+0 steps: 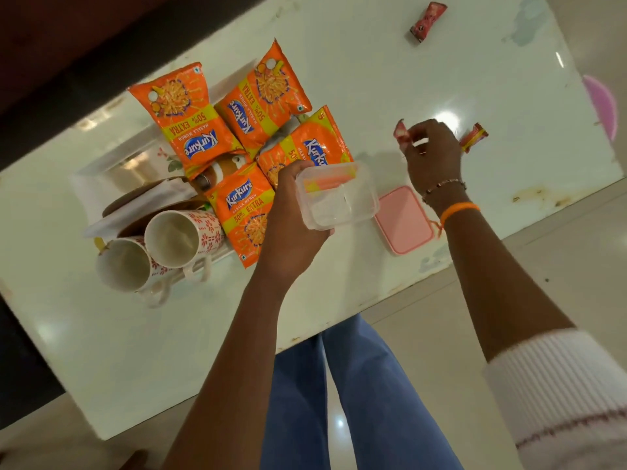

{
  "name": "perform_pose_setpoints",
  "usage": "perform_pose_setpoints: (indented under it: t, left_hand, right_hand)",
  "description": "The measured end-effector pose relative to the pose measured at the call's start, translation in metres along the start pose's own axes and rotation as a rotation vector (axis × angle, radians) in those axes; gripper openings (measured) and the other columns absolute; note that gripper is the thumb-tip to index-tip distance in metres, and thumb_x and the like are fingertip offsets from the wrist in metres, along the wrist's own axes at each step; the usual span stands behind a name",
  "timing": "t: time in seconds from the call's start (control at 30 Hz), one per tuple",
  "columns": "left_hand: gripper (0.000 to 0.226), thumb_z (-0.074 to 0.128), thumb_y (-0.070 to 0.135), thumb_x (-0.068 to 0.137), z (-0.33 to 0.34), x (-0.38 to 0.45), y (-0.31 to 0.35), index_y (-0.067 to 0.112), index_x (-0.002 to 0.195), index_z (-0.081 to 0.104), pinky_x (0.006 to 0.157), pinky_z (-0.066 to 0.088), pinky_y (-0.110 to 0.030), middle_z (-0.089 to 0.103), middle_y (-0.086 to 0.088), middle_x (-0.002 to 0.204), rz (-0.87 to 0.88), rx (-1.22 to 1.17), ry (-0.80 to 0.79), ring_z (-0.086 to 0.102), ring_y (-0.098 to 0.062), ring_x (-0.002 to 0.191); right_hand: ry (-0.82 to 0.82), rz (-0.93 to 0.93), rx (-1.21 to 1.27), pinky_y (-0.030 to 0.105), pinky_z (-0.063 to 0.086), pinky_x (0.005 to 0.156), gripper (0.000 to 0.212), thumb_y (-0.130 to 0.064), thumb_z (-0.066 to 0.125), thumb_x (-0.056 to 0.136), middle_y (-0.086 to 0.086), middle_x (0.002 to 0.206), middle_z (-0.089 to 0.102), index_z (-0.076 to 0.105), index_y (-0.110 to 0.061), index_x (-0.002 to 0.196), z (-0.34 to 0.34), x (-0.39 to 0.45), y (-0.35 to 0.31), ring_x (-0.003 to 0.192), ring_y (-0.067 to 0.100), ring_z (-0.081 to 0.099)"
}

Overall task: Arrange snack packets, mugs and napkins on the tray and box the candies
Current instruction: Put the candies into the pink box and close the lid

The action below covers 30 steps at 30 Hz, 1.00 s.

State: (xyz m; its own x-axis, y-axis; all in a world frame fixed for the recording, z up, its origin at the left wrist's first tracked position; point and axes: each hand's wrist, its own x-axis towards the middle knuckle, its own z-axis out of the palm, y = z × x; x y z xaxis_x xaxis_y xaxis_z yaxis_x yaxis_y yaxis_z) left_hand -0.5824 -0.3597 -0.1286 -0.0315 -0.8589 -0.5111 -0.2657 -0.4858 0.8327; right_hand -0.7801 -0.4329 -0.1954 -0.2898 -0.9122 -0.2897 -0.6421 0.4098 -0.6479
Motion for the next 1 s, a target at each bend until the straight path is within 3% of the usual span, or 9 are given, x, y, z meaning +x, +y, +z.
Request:
perform_pose_setpoints:
  t: [0.1,0.2,0.27,0.37,0.47,0.57,0.73,0.87,1.0]
  left_hand:
    - [0.086,0.079,-0.005,0.061,0.008,0.005,0.003,0.02,0.13,0.033,0.097,0.051,-0.037,0.044,-0.002,0.135,0.015,0.044,-0.002,0.046,-0.016,0.124]
    - [0.086,0.08,-0.003,0.059,0.017,0.01,0.004,0.022,0.128,0.034,0.089,0.049,-0.014,0.045,0.003,0.13,0.03,0.087,-0.02,0.048,-0.007,0.118]
    - [0.086,0.081,-0.004,0.058,0.023,0.013,0.005,0.022,0.126,0.035,0.079,0.049,-0.007,0.046,0.007,0.124,0.039,0.066,-0.036,0.051,0.0,0.109]
    - [0.086,0.083,-0.002,0.056,0.031,0.016,0.005,0.021,0.124,0.036,0.082,0.049,-0.011,0.046,0.013,0.118,0.079,0.089,-0.028,0.048,-0.001,0.108]
    - [0.085,0.081,-0.003,0.056,0.036,0.02,0.005,0.022,0.123,0.036,0.078,0.049,-0.008,0.045,0.022,0.111,0.085,0.077,-0.029,0.049,0.012,0.098]
    - [0.084,0.078,-0.009,0.056,0.04,0.022,0.007,0.027,0.119,0.034,0.067,0.044,0.0,0.044,0.023,0.108,0.094,0.064,-0.048,0.049,0.023,0.094]
    - [0.085,0.076,-0.012,0.059,0.042,0.026,0.01,0.03,0.119,0.033,0.065,0.051,-0.009,0.044,0.017,0.111,0.069,0.023,-0.065,0.051,0.02,0.094]
    - [0.086,0.078,-0.01,0.059,0.046,0.029,0.012,0.02,0.126,0.033,0.069,0.05,-0.007,0.043,0.018,0.112,0.055,0.009,-0.051,0.049,0.022,0.097]
    - [0.086,0.082,-0.001,0.059,0.047,0.034,0.018,0.024,0.124,0.033,0.075,0.051,-0.007,0.044,0.008,0.121,0.05,0.01,-0.035,0.053,0.001,0.105]
  right_hand:
    - [-0.019,-0.149,0.131,0.003,0.042,0.061,0.015,-0.007,0.06,0.084,0.018,0.106,0.062,0.06,0.0,0.097,-0.026,-0.034,-0.016,0.08,0.019,0.058]
    - [-0.239,-0.327,0.03,0.019,0.042,0.076,0.027,-0.02,0.069,0.079,0.01,0.107,0.065,0.063,-0.007,0.103,-0.042,-0.054,-0.027,0.089,0.017,0.057]
    - [-0.202,-0.382,-0.084,0.027,0.034,0.087,0.03,-0.024,0.066,0.082,0.01,0.11,0.066,0.064,-0.008,0.107,-0.048,-0.045,-0.02,0.1,0.021,0.057]
    - [-0.005,-0.168,-0.204,0.024,0.029,0.102,0.031,-0.007,0.053,0.086,0.013,0.13,0.055,0.061,-0.011,0.116,-0.049,-0.014,0.008,0.123,0.03,0.047]
    - [-0.052,0.079,-0.337,0.028,0.021,0.113,0.049,0.006,0.044,0.084,0.014,0.151,0.023,0.049,-0.013,0.13,-0.039,0.009,0.034,0.139,0.033,0.023]
    - [-0.125,0.149,-0.385,0.03,0.035,0.1,0.044,0.009,0.046,0.082,0.017,0.143,0.03,0.051,-0.007,0.123,-0.03,0.015,0.05,0.126,0.037,0.037]
    - [-0.044,0.137,-0.254,0.028,0.043,0.076,0.025,0.002,0.045,0.081,0.021,0.11,0.06,0.065,-0.003,0.096,-0.037,0.011,0.047,0.097,0.035,0.059]
    - [0.01,-0.018,0.063,0.009,0.044,0.062,0.016,-0.005,0.057,0.079,0.003,0.083,0.064,0.064,-0.009,0.093,-0.056,-0.016,0.007,0.074,0.018,0.063]
    - [-0.187,-0.054,0.21,0.005,0.049,0.059,0.032,-0.014,0.068,0.079,-0.011,0.081,0.06,0.054,-0.011,0.107,-0.054,-0.048,-0.034,0.065,-0.006,0.062]
